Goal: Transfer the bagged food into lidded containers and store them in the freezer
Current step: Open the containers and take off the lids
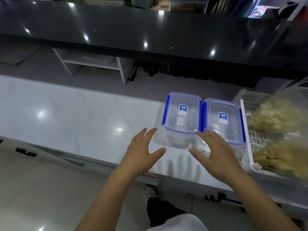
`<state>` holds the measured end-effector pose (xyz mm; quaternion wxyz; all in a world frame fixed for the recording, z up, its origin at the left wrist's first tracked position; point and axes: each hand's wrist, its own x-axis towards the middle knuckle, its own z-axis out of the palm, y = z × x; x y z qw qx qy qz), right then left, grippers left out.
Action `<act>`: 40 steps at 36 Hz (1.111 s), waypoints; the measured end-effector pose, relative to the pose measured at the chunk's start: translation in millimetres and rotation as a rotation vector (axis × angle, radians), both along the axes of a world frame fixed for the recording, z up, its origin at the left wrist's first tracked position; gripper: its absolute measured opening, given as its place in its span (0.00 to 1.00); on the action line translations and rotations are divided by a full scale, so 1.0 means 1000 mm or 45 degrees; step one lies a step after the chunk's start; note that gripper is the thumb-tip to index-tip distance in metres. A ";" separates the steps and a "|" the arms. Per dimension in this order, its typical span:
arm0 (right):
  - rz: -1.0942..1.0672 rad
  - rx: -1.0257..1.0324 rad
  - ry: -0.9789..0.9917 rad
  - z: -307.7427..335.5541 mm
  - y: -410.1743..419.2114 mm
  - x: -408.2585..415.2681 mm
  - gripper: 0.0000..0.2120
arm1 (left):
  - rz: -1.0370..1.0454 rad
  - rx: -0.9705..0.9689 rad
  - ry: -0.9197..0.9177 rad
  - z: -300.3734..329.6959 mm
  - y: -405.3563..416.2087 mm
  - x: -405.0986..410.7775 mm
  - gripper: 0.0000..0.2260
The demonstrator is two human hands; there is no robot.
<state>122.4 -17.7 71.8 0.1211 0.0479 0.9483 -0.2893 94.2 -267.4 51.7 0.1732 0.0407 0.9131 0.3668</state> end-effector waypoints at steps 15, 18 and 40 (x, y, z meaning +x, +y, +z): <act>0.061 0.347 -0.128 -0.057 0.010 -0.096 0.36 | 0.196 0.370 -0.264 -0.025 0.032 -0.134 0.26; 0.042 0.411 -0.117 -0.062 0.007 -0.094 0.35 | 0.250 0.518 -0.358 -0.031 0.037 -0.151 0.25; -0.048 0.368 -0.091 -0.061 -0.085 -0.078 0.35 | 0.221 0.872 -0.683 -0.058 -0.062 -0.176 0.23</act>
